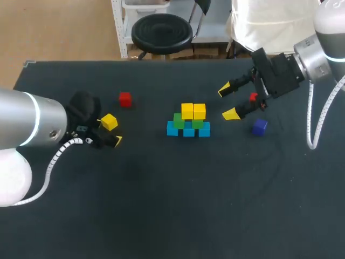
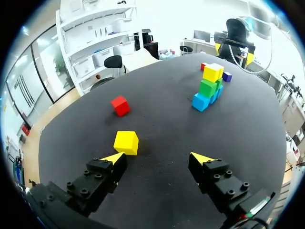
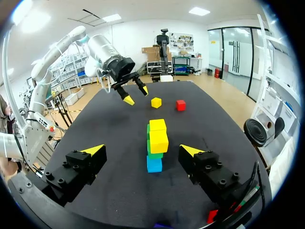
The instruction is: Place the blue cubes, place green cubes on the blue cubes, place the yellow cubes on the green cubes, then place the red cubes on the yellow cubes, and place purple cube on the red cubes.
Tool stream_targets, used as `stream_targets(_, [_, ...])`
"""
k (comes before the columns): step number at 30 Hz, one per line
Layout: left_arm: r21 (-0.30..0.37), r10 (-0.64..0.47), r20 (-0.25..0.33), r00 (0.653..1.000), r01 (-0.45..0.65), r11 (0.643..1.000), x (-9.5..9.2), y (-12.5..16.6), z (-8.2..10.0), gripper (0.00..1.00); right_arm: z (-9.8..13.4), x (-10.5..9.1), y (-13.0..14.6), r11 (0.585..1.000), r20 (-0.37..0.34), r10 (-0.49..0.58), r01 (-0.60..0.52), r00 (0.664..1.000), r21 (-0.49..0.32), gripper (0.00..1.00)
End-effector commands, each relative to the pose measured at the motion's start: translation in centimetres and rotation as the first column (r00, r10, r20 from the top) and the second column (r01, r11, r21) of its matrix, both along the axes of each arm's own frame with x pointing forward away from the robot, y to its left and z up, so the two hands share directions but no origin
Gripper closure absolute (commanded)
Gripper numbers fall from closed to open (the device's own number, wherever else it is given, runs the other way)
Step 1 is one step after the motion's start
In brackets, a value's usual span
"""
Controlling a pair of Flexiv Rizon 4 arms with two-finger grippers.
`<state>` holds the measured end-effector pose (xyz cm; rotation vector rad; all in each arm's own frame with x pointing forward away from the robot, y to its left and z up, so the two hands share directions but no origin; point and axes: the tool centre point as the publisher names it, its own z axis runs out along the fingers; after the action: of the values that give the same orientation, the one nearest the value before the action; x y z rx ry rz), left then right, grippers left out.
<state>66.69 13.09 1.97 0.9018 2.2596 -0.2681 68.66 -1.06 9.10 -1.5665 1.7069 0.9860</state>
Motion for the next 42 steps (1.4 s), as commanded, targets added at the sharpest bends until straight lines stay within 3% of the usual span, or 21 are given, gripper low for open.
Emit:
stream_targets(1, [0.008,0.005,0.004,1.000,-0.005,1.000,0.2,-0.1,0.0,0.44,0.0,-0.1,0.0,1.000,0.001,-0.001,0.001,1.000,-0.001,0.00])
stream_targets(2, [0.009,0.006,0.004,1.000,-0.006,1.000,0.2,-0.1,0.0,0.50,0.0,-0.1,0.0,1.000,0.001,-0.001,0.001,1.000,-0.001,0.00])
stream_targets(4, [0.011,0.008,0.004,1.000,-0.008,1.000,0.3,0.0,0.0,0.47,0.0,-0.1,0.0,1.000,0.001,-0.001,0.001,1.000,-0.001,0.00])
stream_targets(6, [0.014,0.009,-0.001,1.000,-0.009,1.000,0.4,0.0,-0.3,0.31,0.0,-0.1,0.0,1.000,0.001,-0.001,0.001,1.000,-0.001,0.00])
stream_targets(7, [0.015,0.010,-0.002,1.000,-0.010,1.000,0.5,-0.1,-0.3,0.15,0.0,-0.1,0.0,1.000,0.001,-0.001,0.001,1.000,-0.001,0.00])
stream_targets(8, [0.016,0.009,-0.002,1.000,-0.009,1.000,0.6,-0.2,-0.4,0.10,0.0,-0.1,0.0,1.000,0.001,-0.001,0.001,1.000,-0.001,0.00])
stream_targets(11, [0.018,0.005,-0.001,1.000,-0.005,1.000,0.8,-0.4,-0.4,0.08,0.0,-0.1,0.0,1.000,0.001,-0.001,0.001,1.000,-0.001,0.00])
stream_targets(14, [0.022,0.006,0.008,1.000,-0.006,1.000,1.1,-0.4,-0.2,0.00,0.0,-0.1,0.0,1.000,0.001,-0.001,0.001,1.000,-0.001,0.00])
stream_targets(22, [0.035,0.003,0.025,1.000,-0.003,0.999,2.2,-0.3,-0.2,0.00,0.0,-0.1,0.0,1.000,0.001,-0.001,0.001,1.000,-0.001,0.00])
stream_targets(28, [0.040,0.004,0.021,1.000,-0.005,0.999,2.9,-0.1,-0.8,0.16,0.0,-0.1,0.0,1.000,0.001,-0.001,0.001,1.000,-0.001,0.00])
stream_targets(31, [0.041,0.008,0.017,1.000,-0.009,0.999,3.0,0.0,-1.0,0.34,0.0,-0.1,0.0,1.000,0.001,-0.001,0.001,1.000,-0.001,0.00])
stream_targets(36, [0.047,0.014,0.008,1.000,-0.015,0.999,3.0,0.2,-1.4,0.40,0.0,-0.1,0.0,1.000,0.001,-0.001,0.001,1.000,-0.001,0.00])
stream_targets(39, [0.050,0.014,0.005,1.000,-0.015,0.999,3.0,0.2,-1.6,0.59,0.0,-0.1,0.0,1.000,0.001,-0.001,0.001,1.000,-0.001,0.00])
stream_targets(42, [0.051,0.017,0.005,1.000,-0.017,0.999,2.9,0.3,-1.6,0.62,0.0,-0.1,0.0,1.000,0.001,-0.001,0.001,1.000,-0.001,0.00])
